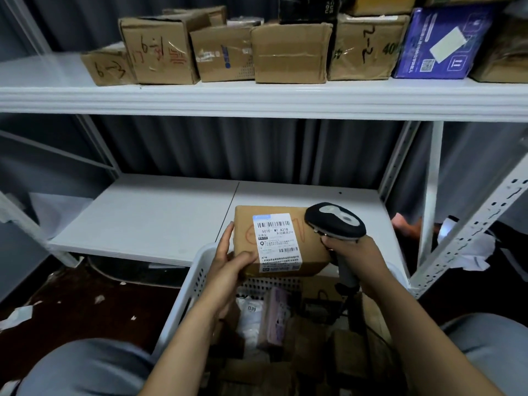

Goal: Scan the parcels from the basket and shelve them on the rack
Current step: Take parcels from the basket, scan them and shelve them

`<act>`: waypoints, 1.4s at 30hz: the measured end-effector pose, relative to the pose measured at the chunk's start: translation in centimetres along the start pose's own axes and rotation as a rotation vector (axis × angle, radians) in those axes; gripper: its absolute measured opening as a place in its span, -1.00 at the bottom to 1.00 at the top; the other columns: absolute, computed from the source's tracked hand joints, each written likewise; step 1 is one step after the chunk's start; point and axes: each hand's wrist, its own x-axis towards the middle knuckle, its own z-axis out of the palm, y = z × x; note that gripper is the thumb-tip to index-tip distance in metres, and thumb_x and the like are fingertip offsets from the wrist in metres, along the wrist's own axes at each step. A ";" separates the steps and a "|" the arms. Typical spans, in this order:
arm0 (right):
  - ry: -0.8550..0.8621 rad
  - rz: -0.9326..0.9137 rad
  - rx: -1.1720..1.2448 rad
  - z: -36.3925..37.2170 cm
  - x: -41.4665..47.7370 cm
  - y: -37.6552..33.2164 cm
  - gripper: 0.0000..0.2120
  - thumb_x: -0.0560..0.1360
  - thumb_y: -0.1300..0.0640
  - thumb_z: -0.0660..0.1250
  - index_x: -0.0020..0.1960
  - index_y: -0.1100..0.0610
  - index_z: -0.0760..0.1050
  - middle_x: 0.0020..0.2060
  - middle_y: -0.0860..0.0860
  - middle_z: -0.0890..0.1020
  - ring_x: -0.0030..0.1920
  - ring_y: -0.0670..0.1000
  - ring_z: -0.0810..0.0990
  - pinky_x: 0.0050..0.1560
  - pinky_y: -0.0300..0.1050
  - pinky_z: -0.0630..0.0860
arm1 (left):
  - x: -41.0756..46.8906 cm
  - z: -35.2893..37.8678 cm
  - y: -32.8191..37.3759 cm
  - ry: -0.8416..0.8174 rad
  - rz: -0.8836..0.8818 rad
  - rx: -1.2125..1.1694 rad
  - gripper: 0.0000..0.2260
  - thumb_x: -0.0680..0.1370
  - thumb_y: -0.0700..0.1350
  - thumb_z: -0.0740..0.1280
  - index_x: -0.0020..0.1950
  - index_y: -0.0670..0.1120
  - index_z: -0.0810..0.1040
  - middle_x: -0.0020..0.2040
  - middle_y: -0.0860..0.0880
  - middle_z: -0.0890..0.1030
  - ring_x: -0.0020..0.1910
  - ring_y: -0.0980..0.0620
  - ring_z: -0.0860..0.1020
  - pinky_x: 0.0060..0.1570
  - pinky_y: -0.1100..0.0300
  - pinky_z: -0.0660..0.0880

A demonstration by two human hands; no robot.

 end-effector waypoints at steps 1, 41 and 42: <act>-0.009 0.021 -0.019 0.0 0.1 -0.3 -0.83 0.48 0.25 0.42 0.06 0.20 0.56 -0.24 0.05 0.63 -0.24 0.04 0.59 -0.28 -0.19 0.54 | 0.0 -0.2 0.0 0.037 0.033 0.018 -0.25 0.31 -0.10 0.48 0.37 0.41 0.29 0.23 -0.05 0.60 0.16 -0.08 0.59 0.19 -0.07 0.50; -0.175 -0.489 0.075 1.3 -3.3 -15.5 -0.78 0.42 0.24 0.49 -0.03 -0.04 0.64 -0.18 -0.20 0.72 -0.14 -0.26 0.66 -0.21 -0.44 0.50 | -4.1 -0.1 14.0 0.185 0.261 -0.164 -0.71 0.61 0.02 0.22 0.34 0.17 0.42 0.04 0.01 0.66 -0.03 -0.02 0.60 -0.06 0.02 0.55; -0.172 -0.524 0.078 1.5 -3.4 -16.4 -0.75 0.41 0.24 0.50 -0.02 -0.06 0.62 -0.16 -0.22 0.71 -0.13 -0.29 0.64 -0.20 -0.46 0.49 | -4.5 0.1 15.2 0.181 0.268 -0.163 -0.71 0.60 0.07 0.21 0.33 0.16 0.42 0.04 0.02 0.64 -0.04 -0.02 0.60 -0.05 0.00 0.56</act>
